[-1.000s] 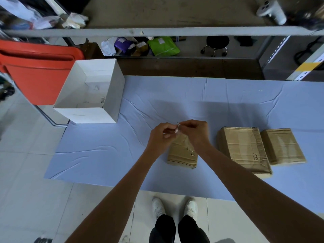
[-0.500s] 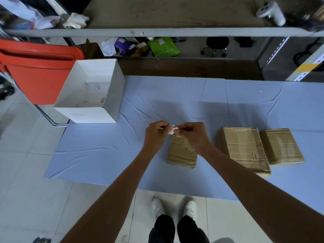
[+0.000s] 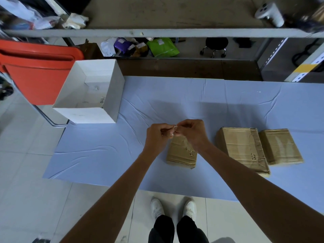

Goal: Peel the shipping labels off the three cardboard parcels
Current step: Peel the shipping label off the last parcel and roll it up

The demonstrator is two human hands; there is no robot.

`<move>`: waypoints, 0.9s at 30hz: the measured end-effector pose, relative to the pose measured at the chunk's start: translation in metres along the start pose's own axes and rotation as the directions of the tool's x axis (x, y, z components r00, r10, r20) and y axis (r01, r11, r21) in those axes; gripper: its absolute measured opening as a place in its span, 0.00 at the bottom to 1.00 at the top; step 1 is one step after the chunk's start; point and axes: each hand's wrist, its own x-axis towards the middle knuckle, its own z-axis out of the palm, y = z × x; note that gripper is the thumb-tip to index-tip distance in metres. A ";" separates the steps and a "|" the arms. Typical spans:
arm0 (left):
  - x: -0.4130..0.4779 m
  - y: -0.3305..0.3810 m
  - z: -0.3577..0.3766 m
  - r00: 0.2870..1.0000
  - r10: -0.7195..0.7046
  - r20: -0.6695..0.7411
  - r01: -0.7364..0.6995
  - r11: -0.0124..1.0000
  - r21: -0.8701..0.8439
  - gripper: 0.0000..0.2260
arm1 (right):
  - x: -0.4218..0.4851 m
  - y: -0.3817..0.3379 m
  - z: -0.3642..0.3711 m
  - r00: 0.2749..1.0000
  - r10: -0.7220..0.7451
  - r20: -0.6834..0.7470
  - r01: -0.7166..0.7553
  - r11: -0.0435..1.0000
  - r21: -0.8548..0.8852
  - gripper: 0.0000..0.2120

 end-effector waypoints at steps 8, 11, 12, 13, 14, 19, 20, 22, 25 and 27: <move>-0.002 0.001 -0.002 0.996 0.074 0.052 -0.079 0.992 0.103 0.08 | -0.004 0.002 -0.004 0.999 0.001 -0.050 -0.004 0.999 -0.054 0.13; -0.001 0.003 -0.002 0.996 0.071 0.056 -0.078 0.990 0.119 0.09 | -0.005 0.000 -0.005 0.997 -0.029 -0.074 0.024 0.998 -0.058 0.10; -0.001 0.003 -0.002 0.996 0.066 0.059 -0.073 0.990 0.118 0.08 | -0.005 0.000 -0.005 0.997 -0.042 -0.071 0.037 0.997 -0.068 0.08; 0.000 0.003 -0.003 0.996 0.062 0.064 -0.070 0.990 0.122 0.08 | -0.006 0.000 -0.005 0.996 -0.056 -0.065 0.050 0.995 -0.082 0.07; 0.000 0.003 -0.002 0.996 0.061 0.072 -0.069 0.989 0.128 0.07 | -0.006 0.001 -0.005 0.995 -0.068 -0.067 0.061 0.993 -0.097 0.06; 0.000 0.005 0.000 0.995 0.091 0.048 -0.099 0.980 0.174 0.05 | -0.008 0.009 0.000 0.992 -0.104 -0.072 0.090 0.979 -0.184 0.07; 0.002 0.007 0.000 0.996 0.086 0.038 -0.091 0.981 0.170 0.05 | -0.008 0.010 0.001 0.992 -0.109 -0.062 0.096 0.979 -0.183 0.08; 0.005 0.009 -0.001 1.000 0.022 0.008 -0.023 0.992 0.120 0.04 | -0.008 0.011 0.000 0.996 -0.091 -0.021 0.088 0.990 -0.105 0.10; 0.004 0.014 0.001 0.996 -0.091 -0.001 0.091 0.996 -0.025 0.06 | -0.007 0.012 -0.008 0.999 -0.018 0.038 0.014 0.995 0.096 0.06; 0.002 0.014 0.002 0.995 -0.104 -0.015 0.102 0.992 -0.073 0.07 | -0.006 0.011 -0.012 0.997 0.015 0.069 -0.027 0.984 0.174 0.05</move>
